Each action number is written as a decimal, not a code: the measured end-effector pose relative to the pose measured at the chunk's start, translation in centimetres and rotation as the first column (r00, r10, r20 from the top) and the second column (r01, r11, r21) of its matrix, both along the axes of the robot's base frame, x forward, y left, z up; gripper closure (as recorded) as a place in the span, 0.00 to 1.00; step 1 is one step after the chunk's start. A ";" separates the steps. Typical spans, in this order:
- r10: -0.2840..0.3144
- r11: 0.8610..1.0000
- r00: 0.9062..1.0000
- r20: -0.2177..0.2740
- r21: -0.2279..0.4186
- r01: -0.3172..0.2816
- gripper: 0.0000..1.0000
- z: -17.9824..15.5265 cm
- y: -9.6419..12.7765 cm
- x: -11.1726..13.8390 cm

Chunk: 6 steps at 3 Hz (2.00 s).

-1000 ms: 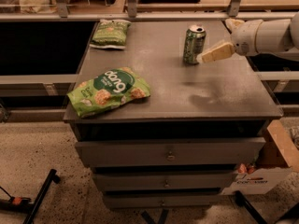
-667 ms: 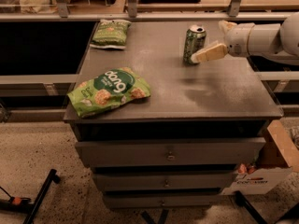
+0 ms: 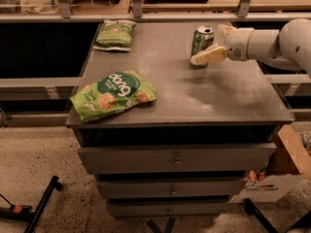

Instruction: Move green can near green rice chip bag

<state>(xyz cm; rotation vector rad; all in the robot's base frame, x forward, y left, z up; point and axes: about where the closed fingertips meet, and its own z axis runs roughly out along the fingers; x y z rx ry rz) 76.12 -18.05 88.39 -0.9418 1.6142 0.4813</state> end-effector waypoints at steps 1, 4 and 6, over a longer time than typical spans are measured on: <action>0.026 1.000 1.000 -0.008 0.015 -0.026 0.17 -0.4 1.3 0.4; 0.045 0.999 0.999 -0.020 0.025 -0.044 0.87 -1.0 2.2 1.1; 0.000 0.999 1.000 -0.019 0.037 0.001 1.00 -0.5 1.0 1.6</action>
Offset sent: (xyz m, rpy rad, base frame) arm 0.0101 0.0242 -0.0035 0.0267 0.0057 0.0721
